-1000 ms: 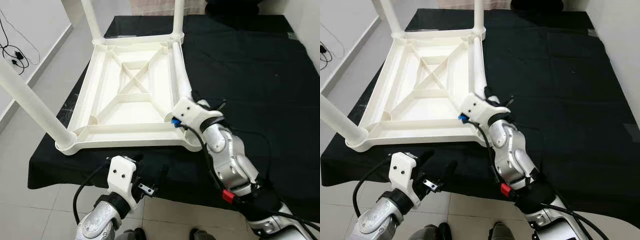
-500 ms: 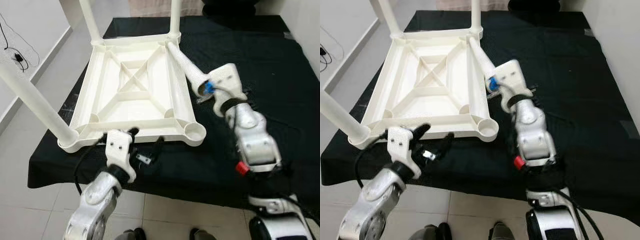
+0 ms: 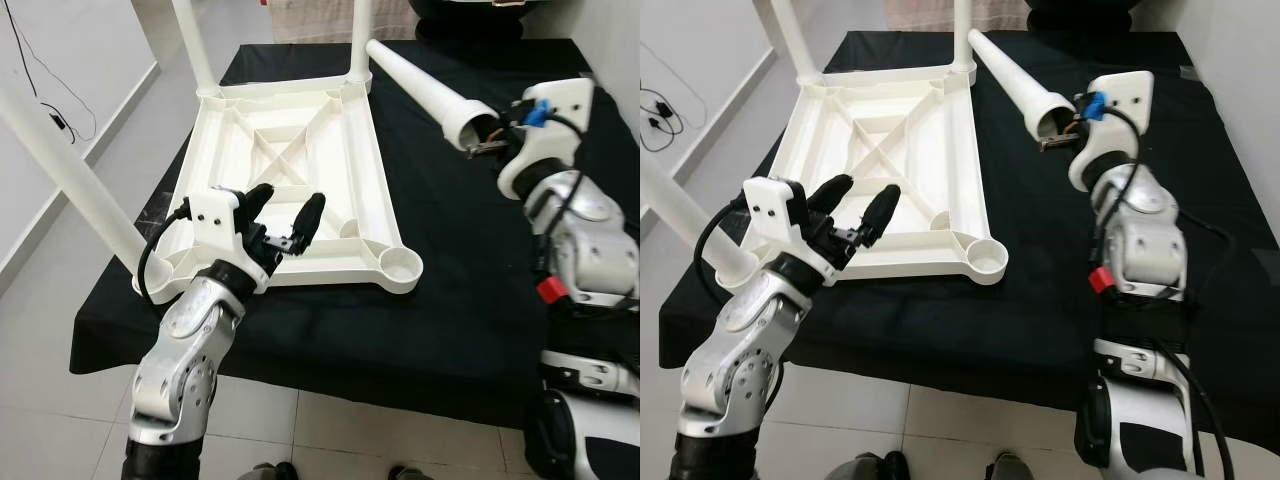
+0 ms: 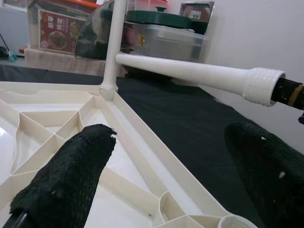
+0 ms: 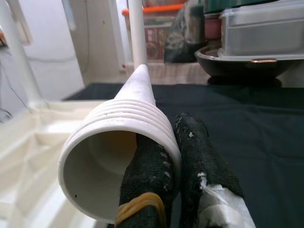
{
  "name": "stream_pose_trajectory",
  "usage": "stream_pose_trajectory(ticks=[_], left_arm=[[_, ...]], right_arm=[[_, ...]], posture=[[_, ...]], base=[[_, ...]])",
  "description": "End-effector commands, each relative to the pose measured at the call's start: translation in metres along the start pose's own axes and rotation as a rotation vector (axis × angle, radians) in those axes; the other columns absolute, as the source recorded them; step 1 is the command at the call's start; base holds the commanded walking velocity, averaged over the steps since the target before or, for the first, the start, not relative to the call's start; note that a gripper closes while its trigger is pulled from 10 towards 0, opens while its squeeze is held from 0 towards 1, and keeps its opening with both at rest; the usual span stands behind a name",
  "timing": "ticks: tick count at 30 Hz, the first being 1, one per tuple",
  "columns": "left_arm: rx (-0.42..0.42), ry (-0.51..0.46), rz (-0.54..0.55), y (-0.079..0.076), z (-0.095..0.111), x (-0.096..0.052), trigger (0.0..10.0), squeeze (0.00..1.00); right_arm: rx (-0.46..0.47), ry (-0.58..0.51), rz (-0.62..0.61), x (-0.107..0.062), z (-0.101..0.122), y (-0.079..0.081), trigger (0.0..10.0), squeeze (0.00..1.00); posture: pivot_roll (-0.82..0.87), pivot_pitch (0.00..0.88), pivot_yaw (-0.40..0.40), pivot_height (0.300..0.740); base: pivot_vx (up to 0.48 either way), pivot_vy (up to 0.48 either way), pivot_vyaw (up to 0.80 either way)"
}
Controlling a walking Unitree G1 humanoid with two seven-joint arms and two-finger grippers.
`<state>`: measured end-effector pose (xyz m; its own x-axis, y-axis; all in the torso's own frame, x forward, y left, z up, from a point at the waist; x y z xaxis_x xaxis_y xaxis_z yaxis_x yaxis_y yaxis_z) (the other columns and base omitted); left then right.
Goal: Building children table
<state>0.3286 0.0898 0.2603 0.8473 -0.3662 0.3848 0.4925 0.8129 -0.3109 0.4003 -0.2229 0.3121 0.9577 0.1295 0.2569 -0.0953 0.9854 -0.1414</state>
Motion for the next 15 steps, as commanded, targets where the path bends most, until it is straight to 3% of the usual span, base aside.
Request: stream_pose_trajectory(ticks=[1, 3, 4, 6, 9, 10, 12, 13, 15], left_arm=[[-0.031, 0.014, 0.028, 0.006, -0.003, -0.001, 10.0, 0.0], [-0.151, -0.006, 0.06, 0.012, 0.0, 0.008, 10.0, 0.0], [-0.151, -0.006, 0.06, 0.012, 0.0, 0.008, 10.0, 0.0], [-0.329, -0.017, 0.061, 0.014, 0.003, 0.021, 10.0, 0.0], [-0.575, -0.058, 0.01, 0.012, 0.015, 0.038, 10.0, 0.0], [-0.575, -0.058, 0.01, 0.012, 0.015, 0.038, 10.0, 0.0], [-0.726, -0.091, -0.059, 0.007, 0.027, 0.047, 10.0, 0.0], [-0.726, -0.091, -0.059, 0.007, 0.027, 0.047, 10.0, 0.0], [-0.829, -0.125, -0.124, 0.002, 0.04, 0.054, 10.0, 0.0]], right_arm=[[0.032, -0.055, 0.023, 0.0, 0.013, 0.001, 0.0, 0.0], [0.156, -0.107, 0.086, -0.006, 0.018, 0.004, 0.0, 0.0], [0.156, -0.107, 0.086, -0.006, 0.018, 0.004, 0.0, 0.0], [0.278, -0.154, 0.179, -0.014, 0.018, 0.013, 0.0, 0.0], [0.388, -0.195, 0.311, -0.023, 0.017, 0.034, 0.0, 0.0], [0.388, -0.195, 0.311, -0.023, 0.017, 0.034, 0.0, 0.0], [0.451, -0.215, 0.422, -0.032, 0.016, 0.054, 0.0, 0.0], [0.451, -0.215, 0.422, -0.032, 0.016, 0.054, 0.0, 0.0], [0.496, -0.206, 0.511, -0.039, 0.01, 0.071, 0.0, 0.0]], posture=[[-0.05, 0.12, 0.062, 0.74], [-0.06, 0.118, 0.063, 0.74], [-0.06, 0.118, 0.063, 0.74], [-0.06, 0.117, 0.066, 0.74], [-0.07, 0.117, 0.07, 0.74], [-0.07, 0.117, 0.07, 0.74], [-0.07, 0.118, 0.073, 0.74], [-0.07, 0.118, 0.073, 0.74], [-0.07, 0.118, 0.074, 0.74]], base=[[0.0, 0.0, 0.0], [0.0, 0.0, 0.0], [0.0, 0.0, 0.0], [0.0, 0.0, 0.0], [0.0, 0.0, 0.0], [0.0, 0.0, 0.0], [0.0, 0.0, 0.0], [0.0, 0.0, 0.0], [0.0, 0.0, 0.0]])
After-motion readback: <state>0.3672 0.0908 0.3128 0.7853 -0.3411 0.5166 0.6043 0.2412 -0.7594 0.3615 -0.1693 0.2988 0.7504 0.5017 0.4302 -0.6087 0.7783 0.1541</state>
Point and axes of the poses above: a point about 5 cm out from each wrist's last joint towards the gripper, its own x axis pointing out of the wrist towards the gripper, its own z axis along the axis of the wrist's last joint, y = z × x, the point moved 5 cm from there along x, pointing out of the wrist towards the gripper, and after that the axes turned 7 degrees about -x, right-handed, at the moved point
